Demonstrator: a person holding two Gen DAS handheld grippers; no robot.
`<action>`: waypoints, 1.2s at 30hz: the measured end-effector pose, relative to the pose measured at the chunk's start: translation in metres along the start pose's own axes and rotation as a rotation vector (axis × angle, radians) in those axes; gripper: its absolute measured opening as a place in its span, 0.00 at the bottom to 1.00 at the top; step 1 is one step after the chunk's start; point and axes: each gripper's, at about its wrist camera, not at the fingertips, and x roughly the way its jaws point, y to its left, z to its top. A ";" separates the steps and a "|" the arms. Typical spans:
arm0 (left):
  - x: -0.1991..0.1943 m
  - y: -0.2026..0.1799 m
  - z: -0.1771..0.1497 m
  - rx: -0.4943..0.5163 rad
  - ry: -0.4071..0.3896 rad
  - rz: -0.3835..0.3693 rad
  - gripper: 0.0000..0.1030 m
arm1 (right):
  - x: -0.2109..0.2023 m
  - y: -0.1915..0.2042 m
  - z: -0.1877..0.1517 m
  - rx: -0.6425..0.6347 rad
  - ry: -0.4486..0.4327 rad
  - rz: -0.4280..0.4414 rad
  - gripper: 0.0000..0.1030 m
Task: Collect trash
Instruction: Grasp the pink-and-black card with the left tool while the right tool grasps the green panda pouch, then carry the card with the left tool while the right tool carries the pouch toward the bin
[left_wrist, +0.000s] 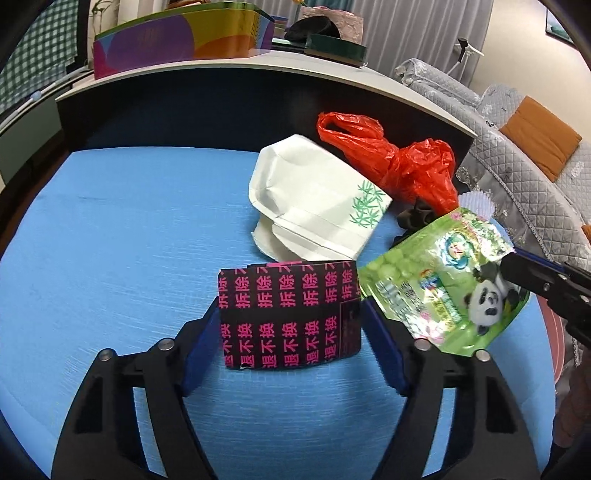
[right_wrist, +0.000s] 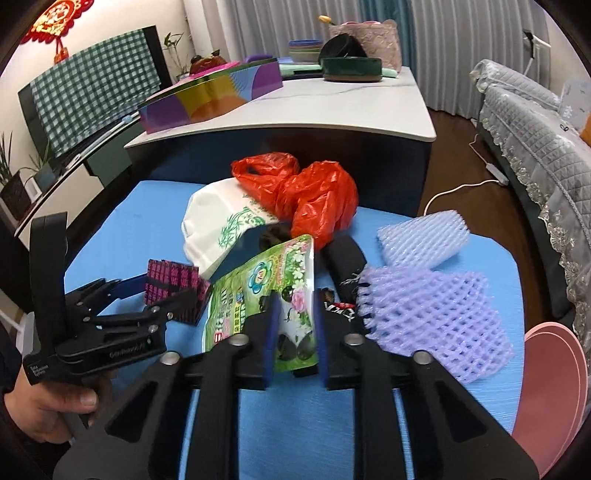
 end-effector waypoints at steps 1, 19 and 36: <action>-0.001 0.000 0.000 0.002 -0.003 0.002 0.64 | -0.002 0.001 0.000 -0.002 -0.004 0.012 0.09; -0.030 -0.001 -0.004 0.054 -0.076 0.049 0.21 | -0.089 0.009 -0.002 -0.052 -0.218 0.072 0.01; -0.071 -0.013 -0.012 0.097 -0.147 0.079 0.01 | -0.165 -0.030 -0.019 0.039 -0.368 -0.005 0.01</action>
